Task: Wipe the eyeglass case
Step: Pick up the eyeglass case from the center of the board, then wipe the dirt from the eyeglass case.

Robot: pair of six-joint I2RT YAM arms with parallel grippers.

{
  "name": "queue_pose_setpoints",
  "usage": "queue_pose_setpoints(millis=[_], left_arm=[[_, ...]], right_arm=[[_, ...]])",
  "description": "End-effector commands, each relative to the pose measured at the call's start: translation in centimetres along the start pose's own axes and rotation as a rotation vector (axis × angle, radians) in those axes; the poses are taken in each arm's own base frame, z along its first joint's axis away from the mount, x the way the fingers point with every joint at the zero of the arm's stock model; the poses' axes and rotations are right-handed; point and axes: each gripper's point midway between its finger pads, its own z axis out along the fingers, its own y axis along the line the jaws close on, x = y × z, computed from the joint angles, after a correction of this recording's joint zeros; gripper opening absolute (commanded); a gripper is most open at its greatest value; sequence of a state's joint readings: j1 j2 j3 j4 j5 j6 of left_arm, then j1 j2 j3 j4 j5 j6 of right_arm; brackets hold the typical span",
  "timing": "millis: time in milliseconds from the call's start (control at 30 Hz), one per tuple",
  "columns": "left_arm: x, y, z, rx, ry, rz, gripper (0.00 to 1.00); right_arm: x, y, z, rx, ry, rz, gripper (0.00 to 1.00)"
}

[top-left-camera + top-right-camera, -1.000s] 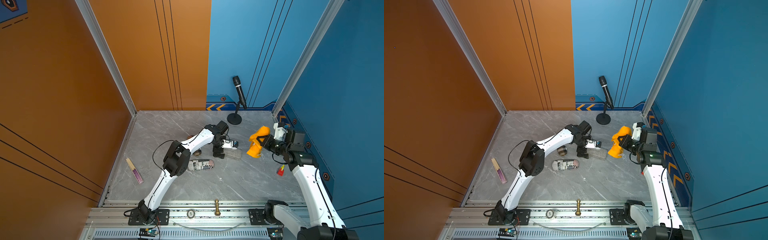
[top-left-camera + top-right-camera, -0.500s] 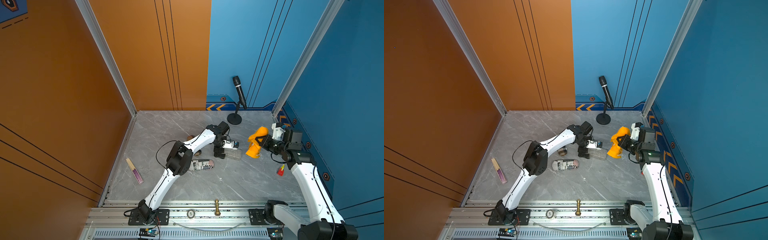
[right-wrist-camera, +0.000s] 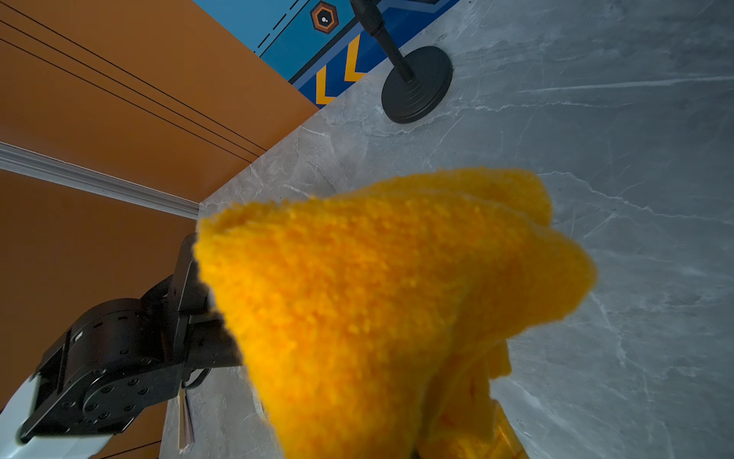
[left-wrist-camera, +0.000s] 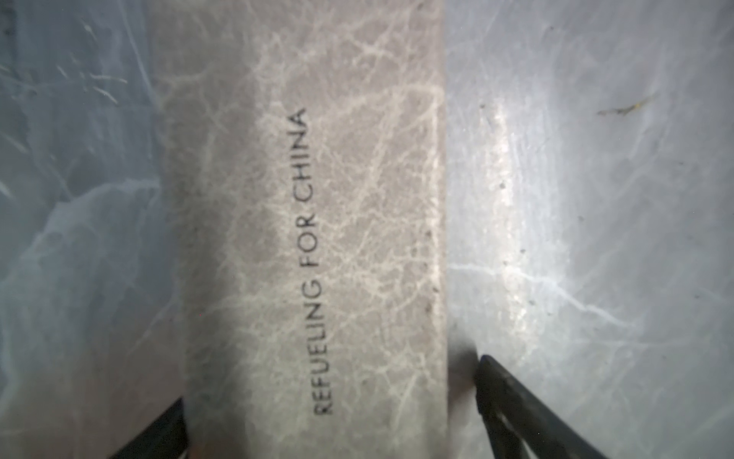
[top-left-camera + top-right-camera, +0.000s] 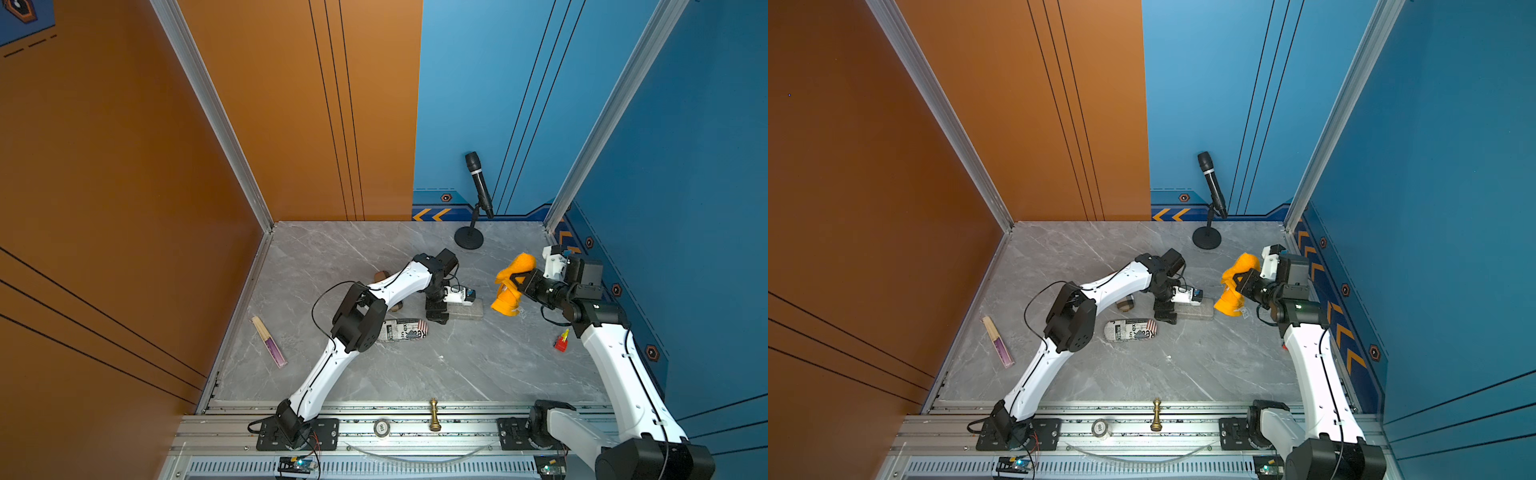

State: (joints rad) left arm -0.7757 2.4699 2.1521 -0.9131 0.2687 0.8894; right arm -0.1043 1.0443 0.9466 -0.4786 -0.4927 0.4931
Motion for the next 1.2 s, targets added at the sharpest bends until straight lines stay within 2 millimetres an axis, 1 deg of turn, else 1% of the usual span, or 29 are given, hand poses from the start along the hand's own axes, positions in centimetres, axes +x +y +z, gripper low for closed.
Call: queue_pose_setpoints(millis=[0,100,133,200,333,400,500,533,667,700,733,800,967,1100,1167], left_arm=[[0.3,-2.0,0.2,0.052,0.031,-0.049,0.89],[0.0,-2.5,0.2,0.072,0.015,-0.068,0.87],[0.0,-2.5,0.2,0.072,0.016,-0.071,0.82],[-0.2,-2.7,0.3,0.071,0.017,-0.077,0.79],[-0.2,-3.1,0.5,0.07,0.031,-0.09,0.65],[-0.3,-3.2,0.5,0.064,0.034,-0.1,0.55],[-1.0,-2.8,-0.1,0.016,0.005,-0.128,0.43],[-1.4,-2.8,-0.5,0.0,-0.012,-0.132,0.41],[-3.3,-3.0,-3.2,-0.097,-0.098,-0.128,0.34],[-3.8,-3.2,-4.1,-0.122,-0.123,-0.126,0.34],[-4.1,-3.5,-4.6,-0.141,-0.139,-0.124,0.35],[-5.2,-4.0,-6.0,-0.184,-0.182,-0.117,0.34],[-7.3,-4.8,-9.4,-0.251,-0.251,-0.161,0.33],[-9.0,-6.5,-11.3,-0.293,-0.317,-0.139,0.3],[-9.4,-6.2,-12.5,-0.358,-0.369,-0.169,0.27]], right_arm=[[0.4,0.3,-0.2,-0.019,-0.006,-0.032,0.0],[0.7,0.3,-0.4,-0.015,-0.001,-0.035,0.0],[0.7,0.3,-0.4,-0.015,0.0,-0.037,0.0],[0.8,0.3,-0.6,-0.014,-0.001,-0.041,0.0],[1.0,0.2,-0.9,-0.009,0.003,-0.046,0.0],[1.2,0.1,-1.1,-0.002,0.012,-0.05,0.0],[1.6,-0.3,-1.6,0.014,0.021,-0.05,0.0],[1.7,-0.5,-1.8,0.017,0.023,-0.047,0.0],[2.4,-0.3,-2.7,-0.003,0.059,-0.015,0.0],[2.7,-0.2,-2.8,-0.003,0.079,-0.019,0.0],[3.0,-0.1,-2.8,-0.001,0.098,-0.022,0.0],[3.9,0.3,-2.6,-0.005,0.149,-0.039,0.0],[6.6,1.2,-0.4,-0.023,0.25,-0.093,0.0],[8.1,1.6,1.5,-0.045,0.286,-0.099,0.0],[9.1,2.1,2.2,-0.076,0.324,-0.091,0.0]])
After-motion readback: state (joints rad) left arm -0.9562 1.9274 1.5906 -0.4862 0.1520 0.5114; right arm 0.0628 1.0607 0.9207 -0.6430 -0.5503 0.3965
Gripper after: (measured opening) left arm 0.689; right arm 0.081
